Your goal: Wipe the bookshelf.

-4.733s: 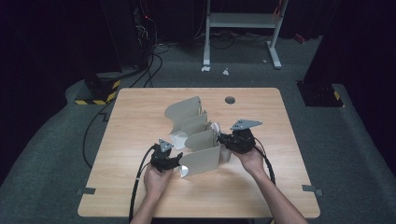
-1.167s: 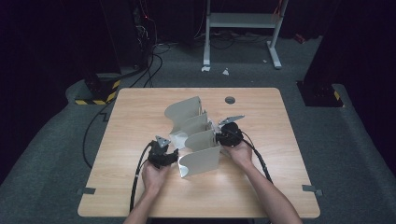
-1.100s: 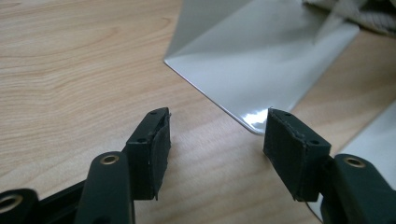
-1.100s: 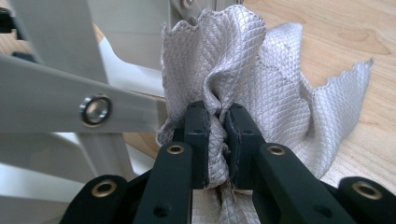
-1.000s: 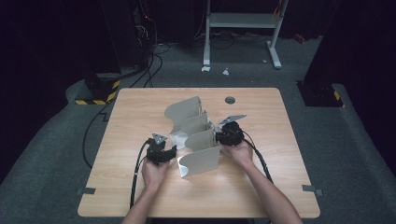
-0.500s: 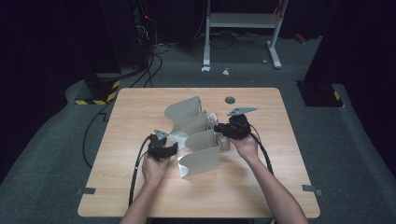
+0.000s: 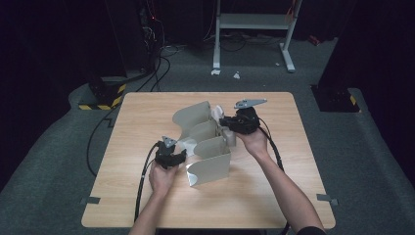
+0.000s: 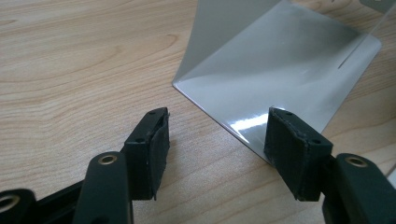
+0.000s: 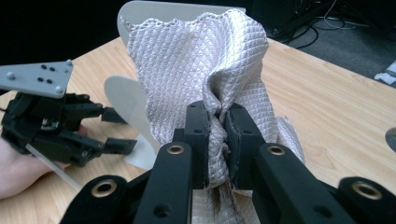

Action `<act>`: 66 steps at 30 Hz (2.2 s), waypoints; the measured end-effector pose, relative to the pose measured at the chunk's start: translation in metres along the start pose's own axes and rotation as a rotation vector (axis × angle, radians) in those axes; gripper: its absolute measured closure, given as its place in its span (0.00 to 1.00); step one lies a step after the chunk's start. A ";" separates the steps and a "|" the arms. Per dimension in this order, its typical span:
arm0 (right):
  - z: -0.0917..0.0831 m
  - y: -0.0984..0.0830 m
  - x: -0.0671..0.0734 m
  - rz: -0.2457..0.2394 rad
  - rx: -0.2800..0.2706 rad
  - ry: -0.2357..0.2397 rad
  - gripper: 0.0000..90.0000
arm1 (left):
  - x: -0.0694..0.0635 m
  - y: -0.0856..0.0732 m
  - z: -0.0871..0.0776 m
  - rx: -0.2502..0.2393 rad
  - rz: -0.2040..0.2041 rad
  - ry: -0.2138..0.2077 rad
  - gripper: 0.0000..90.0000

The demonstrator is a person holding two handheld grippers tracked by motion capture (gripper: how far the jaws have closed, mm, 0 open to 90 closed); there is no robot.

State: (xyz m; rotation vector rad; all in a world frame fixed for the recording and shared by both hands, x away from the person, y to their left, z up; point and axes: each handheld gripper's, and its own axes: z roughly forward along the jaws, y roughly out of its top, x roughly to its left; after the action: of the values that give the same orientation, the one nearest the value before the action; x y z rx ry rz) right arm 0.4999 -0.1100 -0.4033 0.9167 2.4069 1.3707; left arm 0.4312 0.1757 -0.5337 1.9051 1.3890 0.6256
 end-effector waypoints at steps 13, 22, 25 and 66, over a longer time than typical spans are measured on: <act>0.020 -0.011 -0.004 0.005 0.087 0.004 0.90 | 0.000 0.000 0.000 -0.001 0.008 -0.008 0.46; 0.025 -0.041 0.002 0.012 0.132 0.023 0.90 | 0.000 0.000 0.000 -0.001 0.012 -0.013 0.46; 0.028 -0.047 0.003 0.008 0.158 0.030 0.90 | 0.000 0.000 0.000 -0.001 0.013 -0.013 0.46; 0.016 -0.008 -0.008 0.024 0.009 0.002 0.90 | 0.000 0.000 0.000 0.000 0.017 -0.018 0.46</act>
State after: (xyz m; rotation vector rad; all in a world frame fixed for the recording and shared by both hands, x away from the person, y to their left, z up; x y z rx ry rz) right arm 0.5106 -0.1070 -0.4194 0.9498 2.4137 1.3705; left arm 0.4313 0.1752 -0.5337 1.9194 1.3628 0.6151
